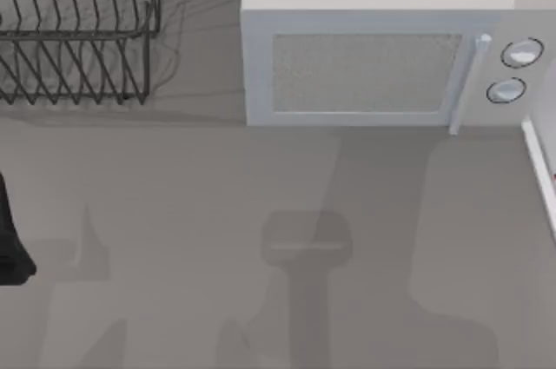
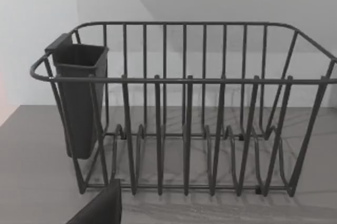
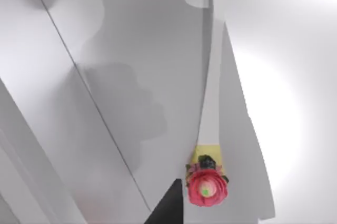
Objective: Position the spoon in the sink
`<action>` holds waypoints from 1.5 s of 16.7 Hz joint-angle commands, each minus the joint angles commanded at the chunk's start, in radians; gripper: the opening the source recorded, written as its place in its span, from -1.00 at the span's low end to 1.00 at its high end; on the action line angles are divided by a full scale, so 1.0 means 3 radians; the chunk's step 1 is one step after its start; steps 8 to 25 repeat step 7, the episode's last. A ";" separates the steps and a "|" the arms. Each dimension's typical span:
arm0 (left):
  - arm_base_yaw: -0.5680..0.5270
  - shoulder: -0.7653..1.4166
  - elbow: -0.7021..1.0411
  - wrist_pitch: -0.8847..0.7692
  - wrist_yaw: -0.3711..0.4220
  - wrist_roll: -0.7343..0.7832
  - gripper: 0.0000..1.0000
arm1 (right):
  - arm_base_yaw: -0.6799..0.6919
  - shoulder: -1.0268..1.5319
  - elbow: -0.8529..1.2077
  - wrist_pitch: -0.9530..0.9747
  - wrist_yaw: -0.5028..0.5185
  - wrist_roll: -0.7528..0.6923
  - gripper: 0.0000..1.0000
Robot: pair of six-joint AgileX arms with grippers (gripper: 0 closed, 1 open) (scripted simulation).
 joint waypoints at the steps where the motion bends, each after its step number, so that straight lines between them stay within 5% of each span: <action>1: 0.0000 0.0000 0.0000 0.0000 0.0000 0.0000 1.00 | 0.0000 0.0000 0.0000 0.0000 0.0000 0.0000 0.96; 25: 0.0000 0.0000 0.0000 0.0000 0.0000 0.0000 1.00 | 0.0000 0.0000 0.0000 0.0000 0.0000 0.0000 1.00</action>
